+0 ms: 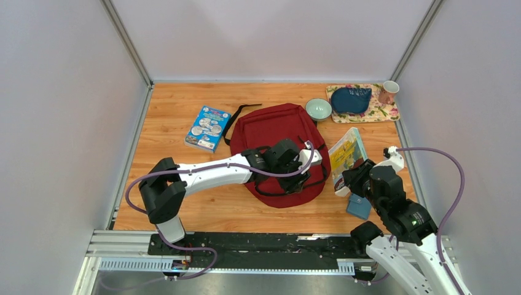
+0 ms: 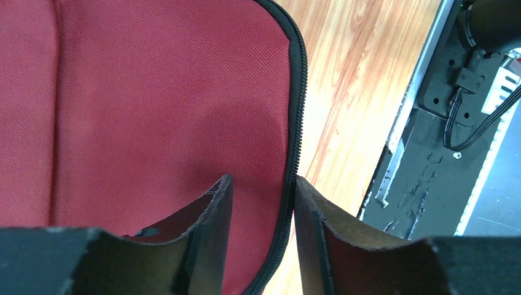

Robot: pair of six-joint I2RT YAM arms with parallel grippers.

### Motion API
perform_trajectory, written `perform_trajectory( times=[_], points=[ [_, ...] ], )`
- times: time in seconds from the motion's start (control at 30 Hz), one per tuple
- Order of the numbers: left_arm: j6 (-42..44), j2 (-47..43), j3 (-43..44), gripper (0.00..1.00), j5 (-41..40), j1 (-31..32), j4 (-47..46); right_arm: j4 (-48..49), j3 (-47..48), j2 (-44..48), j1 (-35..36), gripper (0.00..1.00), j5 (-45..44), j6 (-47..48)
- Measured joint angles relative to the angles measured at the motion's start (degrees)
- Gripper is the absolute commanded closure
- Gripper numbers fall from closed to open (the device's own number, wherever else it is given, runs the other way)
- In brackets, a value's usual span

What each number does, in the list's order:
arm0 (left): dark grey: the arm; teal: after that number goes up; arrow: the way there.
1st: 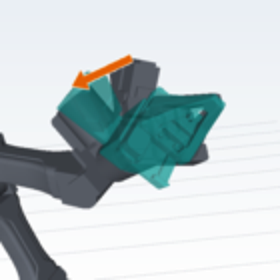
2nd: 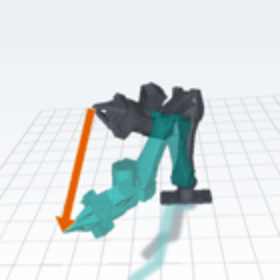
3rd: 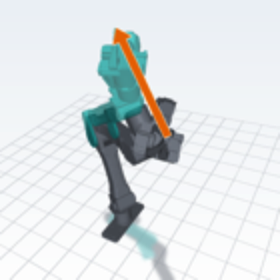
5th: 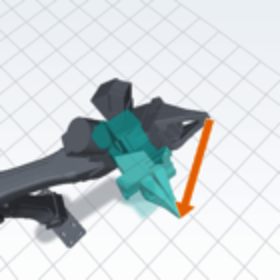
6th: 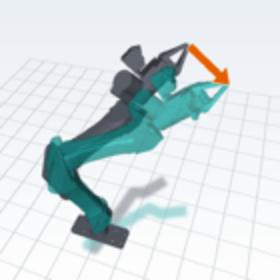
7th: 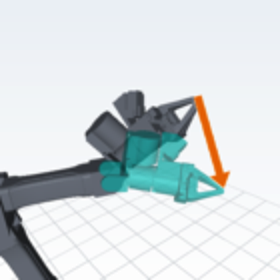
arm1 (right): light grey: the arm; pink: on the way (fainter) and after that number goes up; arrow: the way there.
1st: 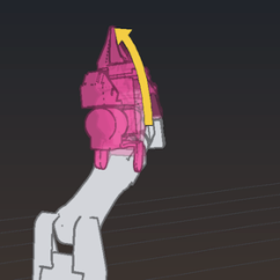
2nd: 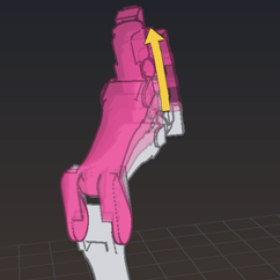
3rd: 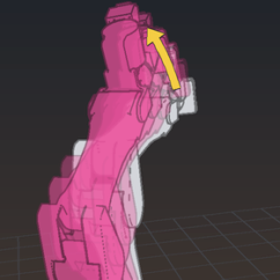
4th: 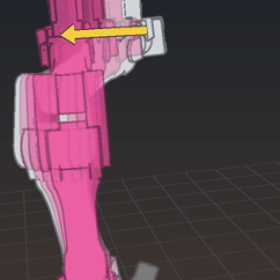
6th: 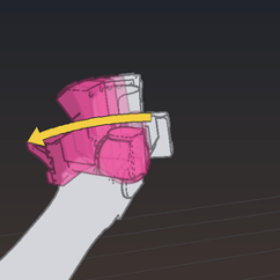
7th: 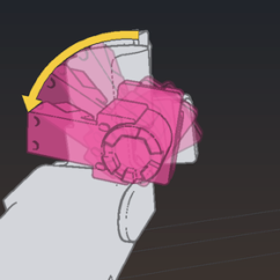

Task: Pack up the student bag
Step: Place the book in the student bag.

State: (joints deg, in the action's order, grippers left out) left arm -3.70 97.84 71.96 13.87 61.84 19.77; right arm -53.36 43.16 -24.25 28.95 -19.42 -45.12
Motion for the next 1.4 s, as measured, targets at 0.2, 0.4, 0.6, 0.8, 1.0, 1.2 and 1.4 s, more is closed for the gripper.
perform_trajectory(
  times=[0.2, 0.4, 0.6, 0.8, 1.0, 1.2, 1.4],
  points=[
    [-0.1, 0.6, 0.0, 0.72, 0.1, 0.3, 0.2, 0.0, 0.0, 0.1, 0.0, 1.0, 0.0, 0.0],
    [-0.6, 1.0, 1.0, 1.0, -0.3, 0.4, 0.6, 0.0, 0.0, 0.2, 0.0, 1.0, 0.1, 0.0],
    [-0.6, 1.0, 2.0, 1.0, -3.8, 0.5, 1.0, -0.5, 0.0, 0.8, 0.0, 1.0, 0.1, 0.0],
    [-0.7, 0.9, 4.4, 1.0, -13.1, 0.7, 2.5, -2.3, 0.9, 2.2, 0.0, 1.0, 0.5, -0.3],
    [-1.7, -1.3, 8.4, 1.0, -21.8, -0.1, 4.2, -5.1, 1.9, 5.0, 0.0, 1.0, 2.6, -2.4],
    [-4.5, -7.1, 8.8, 1.0, -26.9, -1.7, 4.3, -8.0, 1.5, 8.3, -0.2, 1.0, 6.5, -7.7],
    [-6.3, -12.8, 3.7, 1.0, -28.4, -2.3, -0.6, -5.6, -4.0, 13.2, -0.2, 1.0, 14.8, -15.0]
  ],
)
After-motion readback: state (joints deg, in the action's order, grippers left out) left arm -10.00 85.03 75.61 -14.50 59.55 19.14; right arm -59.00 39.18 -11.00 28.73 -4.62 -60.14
